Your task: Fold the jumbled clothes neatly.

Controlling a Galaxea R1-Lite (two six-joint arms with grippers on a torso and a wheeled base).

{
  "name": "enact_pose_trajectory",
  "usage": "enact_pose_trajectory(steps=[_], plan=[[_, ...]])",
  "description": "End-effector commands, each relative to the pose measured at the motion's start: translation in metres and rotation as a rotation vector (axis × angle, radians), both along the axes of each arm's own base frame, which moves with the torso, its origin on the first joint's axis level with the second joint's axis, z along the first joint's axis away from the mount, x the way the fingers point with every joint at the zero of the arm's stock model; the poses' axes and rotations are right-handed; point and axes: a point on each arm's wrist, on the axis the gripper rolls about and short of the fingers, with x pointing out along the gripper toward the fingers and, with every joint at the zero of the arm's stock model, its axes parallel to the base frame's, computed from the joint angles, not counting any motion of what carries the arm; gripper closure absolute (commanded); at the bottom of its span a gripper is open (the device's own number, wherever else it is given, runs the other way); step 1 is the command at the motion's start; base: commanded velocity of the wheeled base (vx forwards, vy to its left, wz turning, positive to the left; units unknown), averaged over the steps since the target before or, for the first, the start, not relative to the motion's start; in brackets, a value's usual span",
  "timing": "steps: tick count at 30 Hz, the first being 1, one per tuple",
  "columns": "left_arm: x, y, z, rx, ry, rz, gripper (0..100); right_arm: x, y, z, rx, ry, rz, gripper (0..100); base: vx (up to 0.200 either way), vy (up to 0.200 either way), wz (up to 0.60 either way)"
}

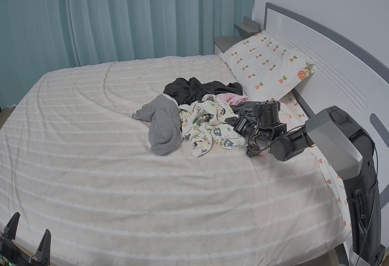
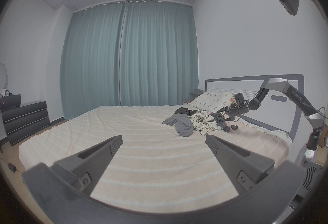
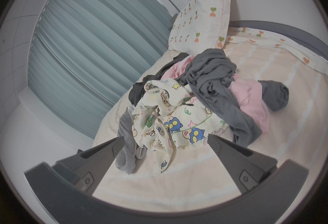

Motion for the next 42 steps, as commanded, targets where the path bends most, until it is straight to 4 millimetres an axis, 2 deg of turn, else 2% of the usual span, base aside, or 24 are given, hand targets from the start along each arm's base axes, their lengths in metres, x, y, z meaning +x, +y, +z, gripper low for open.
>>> enact_pose_trajectory(steps=[1, 6, 14, 28, 30, 39, 42], plan=[[0.0, 0.0, -0.005, 0.0, -0.001, 0.0, 0, 0.0, 0.01, -0.013, -0.007, 0.012, 0.016, 0, 0.0, 0.0, 0.0], [0.0, 0.0, -0.005, 0.0, -0.001, 0.0, 0, 0.001, 0.022, -0.019, -0.013, 0.018, 0.035, 0, 0.0, 0.0, 0.0], [0.0, 0.0, -0.005, 0.0, -0.001, 0.002, 0, 0.011, 0.026, -0.022, -0.03, 0.0, -0.002, 0, 0.0, 0.0, 0.0], [0.0, 0.0, -0.005, 0.0, -0.001, 0.0, 0, 0.035, 0.01, -0.048, -0.09, 0.069, -0.088, 0, 0.0, 0.0, 0.0], [0.0, 0.0, -0.005, 0.0, -0.001, 0.0, 0, 0.041, 0.001, -0.052, -0.093, 0.075, -0.105, 0, 0.0, 0.0, 0.0], [0.0, 0.0, -0.005, 0.0, -0.001, 0.002, 0, 0.047, -0.008, -0.065, -0.097, 0.088, -0.125, 0, 0.0, 0.0, 0.0], [0.0, 0.0, -0.005, 0.0, -0.001, 0.0, 0, 0.046, -0.007, -0.078, -0.107, 0.109, -0.124, 0, 0.0, 0.0, 0.0]])
